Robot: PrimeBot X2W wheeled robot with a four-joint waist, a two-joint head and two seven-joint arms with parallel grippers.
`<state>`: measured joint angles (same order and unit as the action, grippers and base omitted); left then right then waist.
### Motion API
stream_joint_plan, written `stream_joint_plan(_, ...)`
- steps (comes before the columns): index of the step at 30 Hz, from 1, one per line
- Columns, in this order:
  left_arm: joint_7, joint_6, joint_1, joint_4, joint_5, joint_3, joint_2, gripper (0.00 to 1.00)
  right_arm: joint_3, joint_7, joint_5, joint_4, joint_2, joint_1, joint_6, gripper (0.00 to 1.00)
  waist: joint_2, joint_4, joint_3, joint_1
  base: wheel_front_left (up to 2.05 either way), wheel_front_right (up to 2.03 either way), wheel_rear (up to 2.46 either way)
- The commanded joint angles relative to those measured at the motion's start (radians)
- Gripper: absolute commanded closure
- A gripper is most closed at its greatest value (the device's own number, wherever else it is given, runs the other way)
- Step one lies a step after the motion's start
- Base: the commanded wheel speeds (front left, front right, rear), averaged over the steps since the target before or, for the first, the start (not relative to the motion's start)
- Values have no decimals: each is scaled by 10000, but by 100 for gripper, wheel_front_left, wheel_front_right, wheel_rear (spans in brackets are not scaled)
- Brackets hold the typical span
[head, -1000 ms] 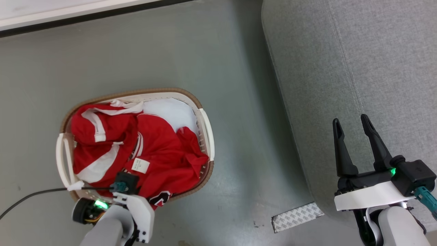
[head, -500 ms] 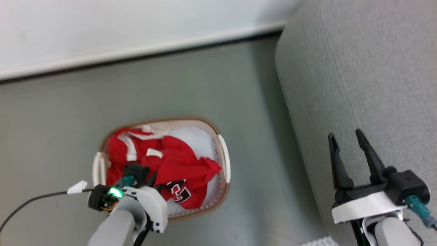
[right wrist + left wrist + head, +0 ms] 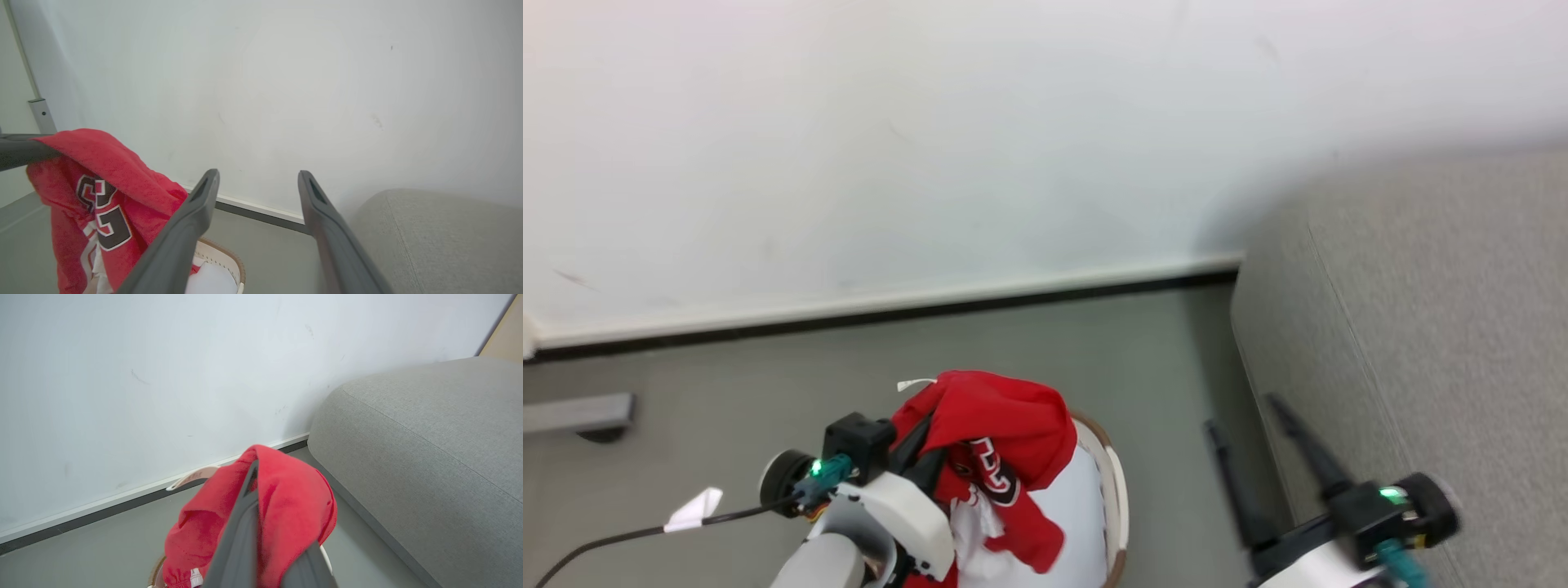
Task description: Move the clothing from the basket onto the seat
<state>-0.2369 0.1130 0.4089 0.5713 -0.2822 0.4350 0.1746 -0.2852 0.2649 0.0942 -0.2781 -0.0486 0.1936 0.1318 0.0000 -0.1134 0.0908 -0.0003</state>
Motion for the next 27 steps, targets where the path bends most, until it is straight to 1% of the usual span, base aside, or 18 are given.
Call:
stream_joint_plan(1,137,-58,-224,-329,-163,10,96,100,-283,-7,-154,16,-35,-104,-21,0,0,393,-602,3,0,0,0)
stream_joint_plan(7,1306,-176,-728,-2548,-183,159,462,100,-2197,-7,-268,-113,-417,511,-21,0,0,479,-833,3,0,0,0)
stream_joint_plan(12,2146,-162,-1061,-3947,-230,375,761,100,-3278,-7,-183,-341,-727,1219,-21,0,0,501,-875,3,0,0,0)
stream_joint_plan(17,2659,-99,-1288,-4831,-277,656,921,100,-3942,-7,-132,-710,-879,1765,-21,0,0,537,-907,3,0,0,0)
stream_joint_plan(22,2891,-25,-1428,-5460,-424,1095,740,100,-4370,-7,-60,-1241,-725,2000,-21,0,0,586,-953,3,0,0,0)
stream_joint_plan(27,2994,12,-1484,-5883,-520,1453,642,100,-4503,-7,-28,-1690,-532,2066,-21,0,0,619,-957,3,0,0,0)
